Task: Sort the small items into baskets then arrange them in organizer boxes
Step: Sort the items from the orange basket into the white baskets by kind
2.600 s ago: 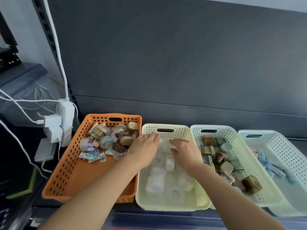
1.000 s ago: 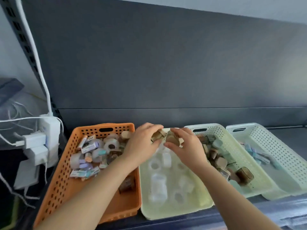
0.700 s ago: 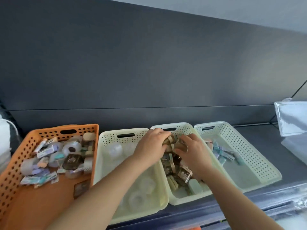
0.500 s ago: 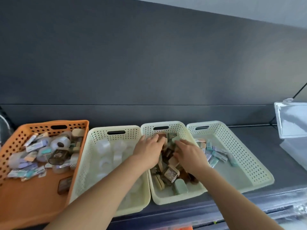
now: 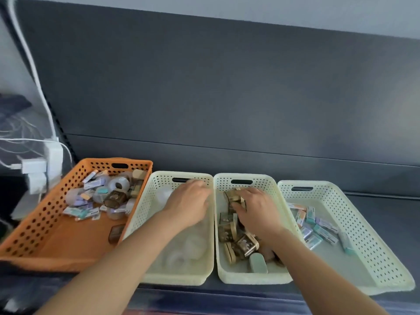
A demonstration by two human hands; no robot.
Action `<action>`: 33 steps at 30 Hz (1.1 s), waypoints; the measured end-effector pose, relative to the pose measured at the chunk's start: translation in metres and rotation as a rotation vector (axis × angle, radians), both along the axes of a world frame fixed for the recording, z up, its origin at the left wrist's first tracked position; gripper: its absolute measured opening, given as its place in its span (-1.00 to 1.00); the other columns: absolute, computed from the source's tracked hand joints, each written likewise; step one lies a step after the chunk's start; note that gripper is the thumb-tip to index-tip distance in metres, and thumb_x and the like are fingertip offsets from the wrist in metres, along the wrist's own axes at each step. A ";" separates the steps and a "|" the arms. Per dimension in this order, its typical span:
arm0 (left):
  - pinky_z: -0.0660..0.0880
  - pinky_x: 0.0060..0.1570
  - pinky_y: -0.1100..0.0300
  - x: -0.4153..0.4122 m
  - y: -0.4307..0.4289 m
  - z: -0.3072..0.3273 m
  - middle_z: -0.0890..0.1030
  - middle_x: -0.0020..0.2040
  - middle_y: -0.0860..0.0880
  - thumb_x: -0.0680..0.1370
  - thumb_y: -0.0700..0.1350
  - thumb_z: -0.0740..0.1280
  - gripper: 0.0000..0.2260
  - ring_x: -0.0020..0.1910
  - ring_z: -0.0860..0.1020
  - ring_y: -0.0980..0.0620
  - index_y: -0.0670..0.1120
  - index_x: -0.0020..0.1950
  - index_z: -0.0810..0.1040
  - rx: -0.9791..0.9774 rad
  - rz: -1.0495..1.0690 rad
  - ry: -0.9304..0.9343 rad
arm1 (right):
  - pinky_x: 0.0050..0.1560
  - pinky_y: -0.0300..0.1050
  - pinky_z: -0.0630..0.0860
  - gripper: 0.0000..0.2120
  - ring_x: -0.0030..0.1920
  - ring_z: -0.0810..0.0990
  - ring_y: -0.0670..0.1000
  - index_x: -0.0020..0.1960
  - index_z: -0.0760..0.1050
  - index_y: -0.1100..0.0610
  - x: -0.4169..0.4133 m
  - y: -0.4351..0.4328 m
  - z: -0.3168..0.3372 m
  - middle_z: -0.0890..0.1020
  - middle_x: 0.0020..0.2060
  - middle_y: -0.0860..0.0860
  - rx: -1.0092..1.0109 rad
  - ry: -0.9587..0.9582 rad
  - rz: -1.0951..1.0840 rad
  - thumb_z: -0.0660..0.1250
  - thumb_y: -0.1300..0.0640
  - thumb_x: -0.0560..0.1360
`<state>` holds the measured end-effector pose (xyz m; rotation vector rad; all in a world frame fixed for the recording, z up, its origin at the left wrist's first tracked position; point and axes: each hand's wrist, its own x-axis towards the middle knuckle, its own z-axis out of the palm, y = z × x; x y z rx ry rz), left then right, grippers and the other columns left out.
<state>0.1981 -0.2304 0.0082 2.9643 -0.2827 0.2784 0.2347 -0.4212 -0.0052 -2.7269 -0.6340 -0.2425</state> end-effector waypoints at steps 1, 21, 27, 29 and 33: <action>0.45 0.12 0.07 -0.005 0.012 0.003 0.52 0.10 -0.01 0.56 -0.15 0.21 -0.79 0.18 0.44 -0.02 -0.10 0.13 0.56 -0.007 0.040 -0.007 | 0.16 -0.06 0.45 -0.70 0.16 0.51 0.08 0.20 0.55 0.11 -0.001 0.011 0.003 0.61 0.11 0.02 0.012 -0.003 0.021 0.28 0.05 0.52; 0.51 -0.03 0.05 -0.081 0.241 -0.007 0.54 0.07 -0.04 0.52 -0.13 0.32 -0.85 0.08 0.51 -0.05 -0.05 0.07 0.57 -0.001 0.418 0.246 | 0.22 -0.02 0.38 -0.58 0.21 0.41 0.09 0.31 0.43 -0.03 -0.040 0.271 0.001 0.54 0.16 0.02 -0.210 0.019 0.413 0.27 -0.10 0.48; 0.51 0.08 0.12 -0.081 0.219 -0.025 0.59 0.15 0.06 0.40 0.11 0.48 -0.56 0.09 0.55 0.04 0.05 0.24 0.54 -0.314 0.172 0.653 | 0.12 -0.05 0.41 -0.69 0.10 0.47 0.06 0.16 0.52 -0.03 -0.030 0.286 -0.013 0.59 0.04 -0.01 -0.143 0.030 0.327 0.33 -0.06 0.44; 0.49 0.14 0.08 -0.078 0.210 -0.034 0.56 0.22 0.06 0.35 0.12 0.51 -0.43 0.15 0.52 0.03 0.08 0.33 0.47 -0.261 0.112 0.648 | 0.09 -0.05 0.43 -0.68 0.07 0.47 0.08 0.13 0.53 0.00 -0.027 0.288 -0.013 0.59 0.01 0.01 -0.100 0.061 0.308 0.37 -0.05 0.41; 0.51 0.05 0.10 -0.074 0.208 -0.043 0.57 0.18 0.04 0.36 0.08 0.51 -0.48 0.09 0.53 0.02 0.07 0.28 0.48 -0.172 0.105 0.609 | 0.00 -0.06 0.50 -0.68 0.04 0.51 0.06 0.14 0.56 0.00 -0.027 0.285 -0.008 0.55 0.00 0.01 0.084 0.134 0.265 0.42 0.00 0.39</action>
